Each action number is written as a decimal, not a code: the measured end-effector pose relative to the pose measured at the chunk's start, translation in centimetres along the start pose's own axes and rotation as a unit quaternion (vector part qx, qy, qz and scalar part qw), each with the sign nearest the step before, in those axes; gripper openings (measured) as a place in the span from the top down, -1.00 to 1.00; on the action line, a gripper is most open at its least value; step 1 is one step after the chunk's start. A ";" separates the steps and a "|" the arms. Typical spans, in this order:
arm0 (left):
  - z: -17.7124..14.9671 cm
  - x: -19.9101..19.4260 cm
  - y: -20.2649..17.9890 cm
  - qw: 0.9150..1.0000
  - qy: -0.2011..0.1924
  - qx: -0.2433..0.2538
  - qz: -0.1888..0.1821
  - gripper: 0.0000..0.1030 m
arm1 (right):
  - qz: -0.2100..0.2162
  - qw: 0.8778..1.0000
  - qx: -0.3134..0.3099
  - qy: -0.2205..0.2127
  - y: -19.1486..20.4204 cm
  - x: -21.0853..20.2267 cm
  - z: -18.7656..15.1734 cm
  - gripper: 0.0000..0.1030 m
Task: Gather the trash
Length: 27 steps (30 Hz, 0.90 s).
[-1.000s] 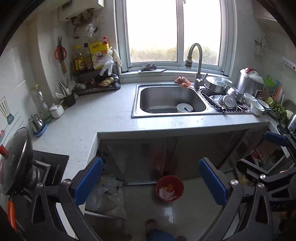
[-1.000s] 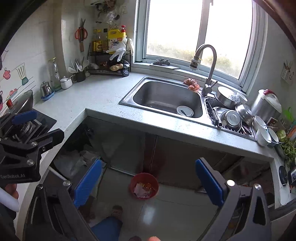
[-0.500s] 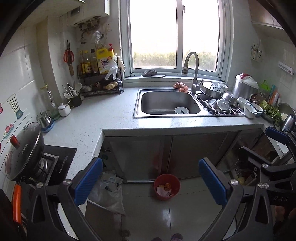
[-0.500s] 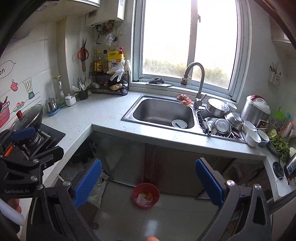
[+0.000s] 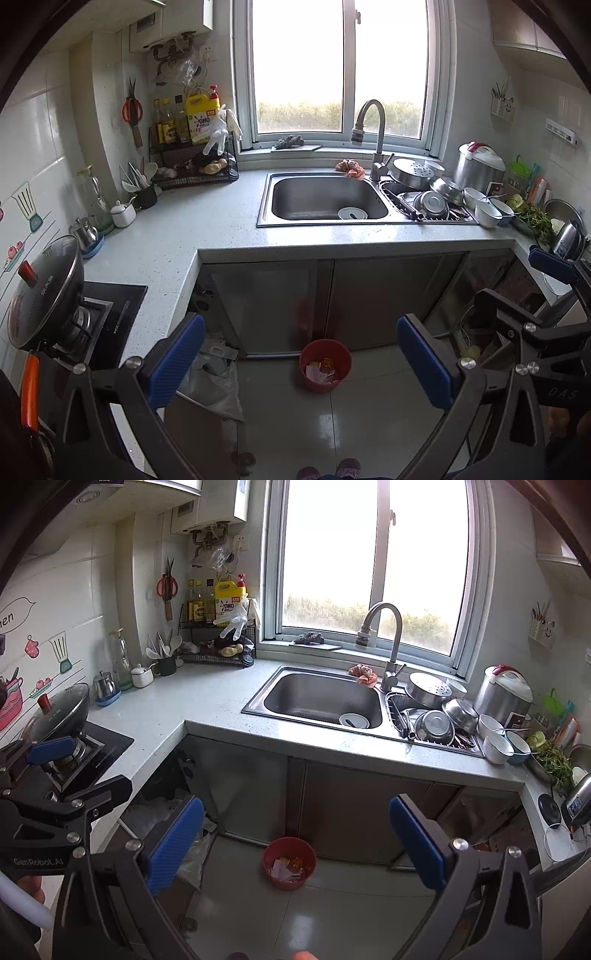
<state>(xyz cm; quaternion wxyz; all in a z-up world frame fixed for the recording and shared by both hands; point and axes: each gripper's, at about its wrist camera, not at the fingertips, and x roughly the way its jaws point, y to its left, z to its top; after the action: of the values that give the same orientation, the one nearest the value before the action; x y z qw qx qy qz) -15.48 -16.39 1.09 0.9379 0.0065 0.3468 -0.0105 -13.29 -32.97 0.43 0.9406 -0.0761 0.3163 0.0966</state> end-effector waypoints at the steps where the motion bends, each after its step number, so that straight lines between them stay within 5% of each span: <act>1: 0.0 -0.1 -0.1 1.000 -0.001 0.004 0.001 -0.99 | -0.001 1.000 0.000 -0.003 0.0 -0.2 -0.1 -0.96; 27: -0.9 0.0 -0.2 1.000 0.009 -0.002 -0.006 -0.99 | -0.003 1.000 0.004 0.000 0.3 -0.7 -0.6 -0.96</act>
<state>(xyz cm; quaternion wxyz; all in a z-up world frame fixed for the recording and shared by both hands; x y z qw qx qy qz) -16.05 -16.61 0.36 0.9346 0.0028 0.3554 -0.0151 -14.22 -32.88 0.36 0.9411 -0.0736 0.3167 0.0922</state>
